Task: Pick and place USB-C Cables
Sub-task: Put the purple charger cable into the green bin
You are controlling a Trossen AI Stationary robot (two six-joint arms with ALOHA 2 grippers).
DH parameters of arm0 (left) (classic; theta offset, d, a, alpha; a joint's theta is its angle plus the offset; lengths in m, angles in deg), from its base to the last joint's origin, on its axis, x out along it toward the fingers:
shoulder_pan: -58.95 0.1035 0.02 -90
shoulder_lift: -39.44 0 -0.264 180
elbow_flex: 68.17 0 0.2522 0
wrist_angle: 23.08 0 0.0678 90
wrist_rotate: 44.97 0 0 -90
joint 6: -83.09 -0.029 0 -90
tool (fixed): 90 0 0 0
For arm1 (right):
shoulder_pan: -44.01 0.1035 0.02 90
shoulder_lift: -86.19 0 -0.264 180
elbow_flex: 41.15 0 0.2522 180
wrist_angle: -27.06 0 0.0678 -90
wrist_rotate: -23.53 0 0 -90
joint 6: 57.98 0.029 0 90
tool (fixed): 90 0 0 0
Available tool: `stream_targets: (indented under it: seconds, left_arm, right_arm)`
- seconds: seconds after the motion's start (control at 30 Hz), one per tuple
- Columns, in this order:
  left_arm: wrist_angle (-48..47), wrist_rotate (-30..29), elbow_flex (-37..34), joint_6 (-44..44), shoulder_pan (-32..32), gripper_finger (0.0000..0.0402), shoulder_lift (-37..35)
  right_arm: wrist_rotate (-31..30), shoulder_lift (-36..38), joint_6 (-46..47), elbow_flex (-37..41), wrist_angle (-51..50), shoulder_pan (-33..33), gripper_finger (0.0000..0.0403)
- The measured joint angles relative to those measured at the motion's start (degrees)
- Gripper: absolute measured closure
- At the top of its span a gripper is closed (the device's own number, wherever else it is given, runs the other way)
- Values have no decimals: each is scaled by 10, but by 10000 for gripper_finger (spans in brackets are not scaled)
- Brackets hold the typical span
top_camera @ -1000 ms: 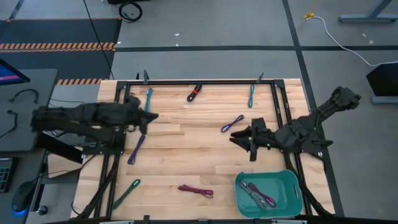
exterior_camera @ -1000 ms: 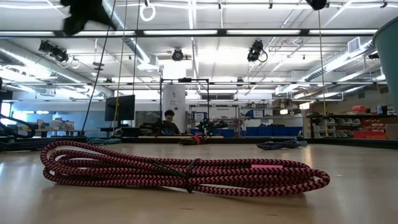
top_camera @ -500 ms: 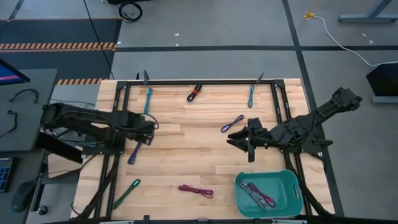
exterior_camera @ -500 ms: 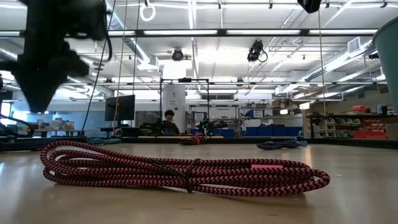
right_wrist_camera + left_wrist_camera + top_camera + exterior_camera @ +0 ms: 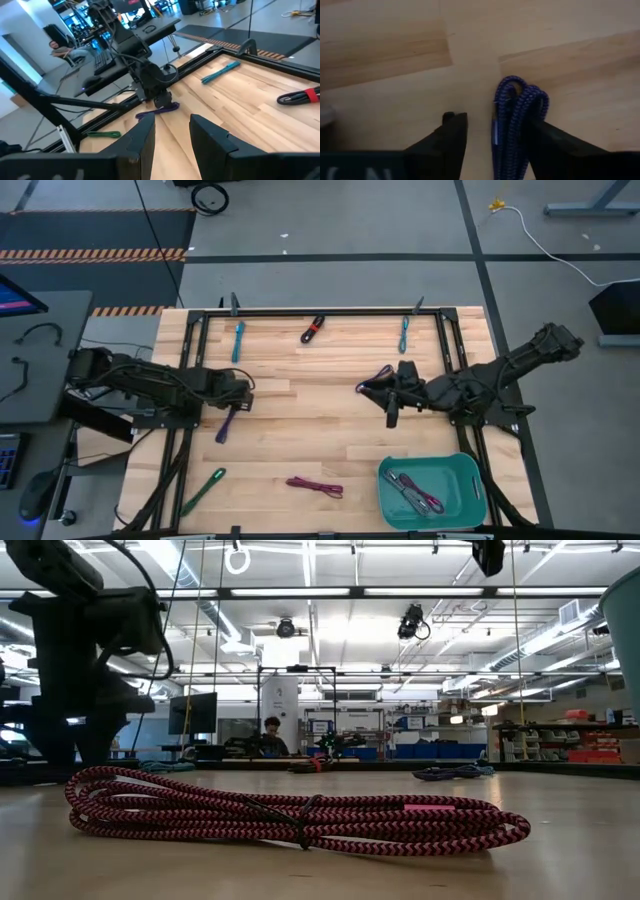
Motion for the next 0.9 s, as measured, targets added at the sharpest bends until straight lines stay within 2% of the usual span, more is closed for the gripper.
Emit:
stream_targets:
  seconds: [0.13,0.33,0.57,0.67,0.8,0.9]
  left_arm:
    - [17,-6,-1,1,0,271,0]
    - [62,-10,6,-2,1,376,1]
    - [87,-4,72,-59,0,382,2]
    - [126,-5,119,-104,-3,382,2]
    - [288,-30,176,-187,-19,382,2]
    - [443,-46,204,-273,-32,381,2]
  right_arm:
    - [20,0,0,0,0,-8,276]
    - [51,9,0,0,-2,-6,276]
    - [109,33,7,0,-39,21,276]
    - [109,25,7,15,-50,46,276]
    - [81,12,60,82,-10,62,276]
    - [63,4,95,136,84,52,276]
